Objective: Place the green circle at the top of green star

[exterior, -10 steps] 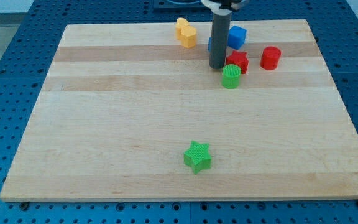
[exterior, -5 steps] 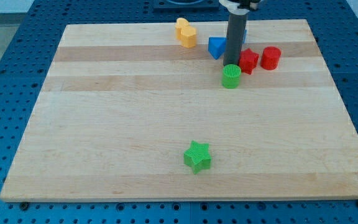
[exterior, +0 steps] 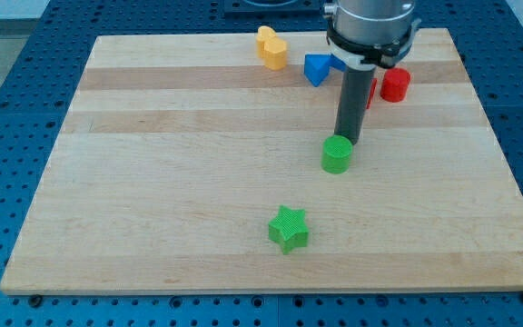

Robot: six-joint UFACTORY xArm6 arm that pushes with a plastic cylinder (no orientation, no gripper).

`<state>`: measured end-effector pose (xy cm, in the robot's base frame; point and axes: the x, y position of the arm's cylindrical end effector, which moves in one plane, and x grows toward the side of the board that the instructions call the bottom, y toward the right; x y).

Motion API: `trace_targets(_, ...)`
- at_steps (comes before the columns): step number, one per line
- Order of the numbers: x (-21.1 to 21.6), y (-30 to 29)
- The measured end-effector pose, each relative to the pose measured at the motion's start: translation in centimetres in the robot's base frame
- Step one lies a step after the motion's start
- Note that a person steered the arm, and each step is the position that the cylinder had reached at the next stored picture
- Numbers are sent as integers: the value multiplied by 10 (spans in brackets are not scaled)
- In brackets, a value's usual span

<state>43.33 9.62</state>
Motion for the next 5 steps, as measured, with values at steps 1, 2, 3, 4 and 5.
trace_targets(1, 20, 0)
trace_targets(2, 38, -3)
trace_targets(3, 56, -4)
trace_targets(4, 73, -5)
trace_targets(5, 90, -8)
